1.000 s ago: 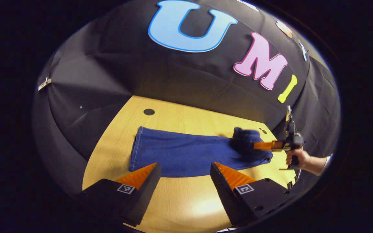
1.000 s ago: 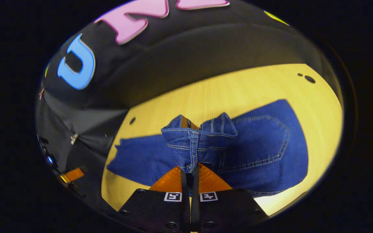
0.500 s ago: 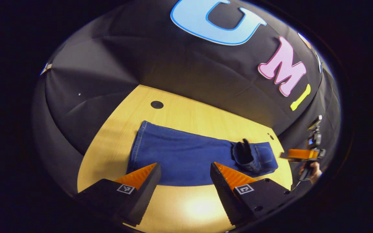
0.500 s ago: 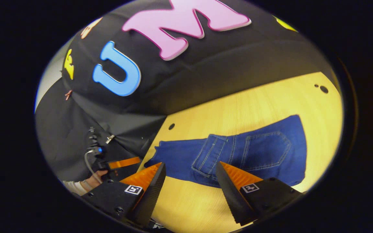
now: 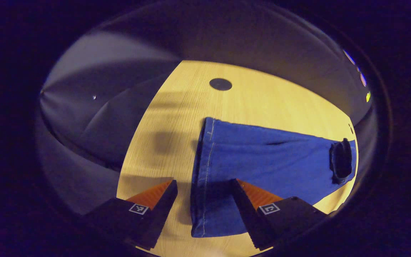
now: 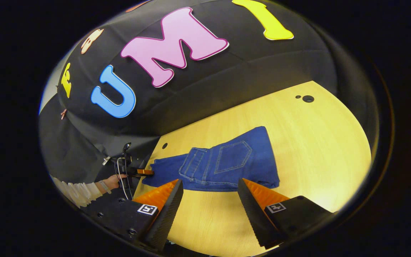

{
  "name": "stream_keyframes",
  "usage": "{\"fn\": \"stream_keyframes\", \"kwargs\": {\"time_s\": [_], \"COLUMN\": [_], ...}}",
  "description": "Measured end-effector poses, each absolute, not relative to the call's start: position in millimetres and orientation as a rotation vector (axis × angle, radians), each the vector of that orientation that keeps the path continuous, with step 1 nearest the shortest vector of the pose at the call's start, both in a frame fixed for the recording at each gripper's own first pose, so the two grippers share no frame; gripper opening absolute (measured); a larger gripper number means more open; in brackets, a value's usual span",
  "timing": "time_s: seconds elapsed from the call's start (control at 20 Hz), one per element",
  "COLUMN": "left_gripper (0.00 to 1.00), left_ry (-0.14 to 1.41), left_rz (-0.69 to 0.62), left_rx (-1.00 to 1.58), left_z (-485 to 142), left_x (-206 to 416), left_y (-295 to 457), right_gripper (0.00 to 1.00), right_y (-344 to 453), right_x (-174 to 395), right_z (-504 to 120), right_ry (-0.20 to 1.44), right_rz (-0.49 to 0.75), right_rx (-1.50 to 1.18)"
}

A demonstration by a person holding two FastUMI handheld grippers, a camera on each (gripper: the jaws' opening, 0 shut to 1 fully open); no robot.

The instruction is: Grasp the waist and the cuffs of the jeans and fold them to make the two legs overlap; first hold the waist and fold one-third of the jeans toward the cuffs, then hold the cuffs and fold the remaining one-third in the same direction to finish folding.

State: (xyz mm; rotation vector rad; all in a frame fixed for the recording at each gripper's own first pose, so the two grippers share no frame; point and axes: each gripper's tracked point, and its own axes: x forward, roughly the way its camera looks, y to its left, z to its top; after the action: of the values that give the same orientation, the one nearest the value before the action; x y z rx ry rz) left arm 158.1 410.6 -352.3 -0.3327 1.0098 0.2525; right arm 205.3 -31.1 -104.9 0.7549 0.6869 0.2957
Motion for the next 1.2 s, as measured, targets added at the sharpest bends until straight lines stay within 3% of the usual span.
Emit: {"fn": "stream_keyframes", "kwargs": {"time_s": [0.15, 0.2, 0.25, 0.35, 0.65, 0.9, 1.1, 1.2], "left_gripper": [0.99, 0.89, 0.66, 0.08, 0.07, 0.06, 0.06, 0.06], "left_ry": [1.024, 1.019, 1.023, 0.991, 0.944, 0.680, 0.589, 0.577], "left_rz": [0.233, 0.200, 0.155, 0.156, 0.117, -0.109, -0.308, -0.351], "left_rx": [-0.322, -0.294, -0.283, -0.316, -0.391, -0.396, -0.548, -0.548], "left_z": [-352, -347, -349, -343, -321, -152, -25, 0], "left_x": [163, 165, 167, 173, 177, 198, 209, 217], "left_y": [402, 398, 386, 369, 362, 286, 167, 122], "right_gripper": [0.94, 0.95, 0.95, 0.95, 0.95, 0.95, 0.95, 0.95], "right_y": [-32, -32, -31, -31, -26, -34, -42, -50], "right_x": [199, 200, 200, 200, 202, 211, 208, 206], "right_z": [-104, -104, -102, -107, -108, -99, -90, -83], "right_ry": [0.705, 0.708, 0.713, 0.729, 0.731, 0.690, 0.657, 0.632], "right_rz": [0.300, 0.302, 0.307, 0.301, 0.314, 0.312, 0.334, 0.333], "right_rx": [0.756, 0.762, 0.775, 0.770, 0.780, 0.818, 0.832, 0.843]}}
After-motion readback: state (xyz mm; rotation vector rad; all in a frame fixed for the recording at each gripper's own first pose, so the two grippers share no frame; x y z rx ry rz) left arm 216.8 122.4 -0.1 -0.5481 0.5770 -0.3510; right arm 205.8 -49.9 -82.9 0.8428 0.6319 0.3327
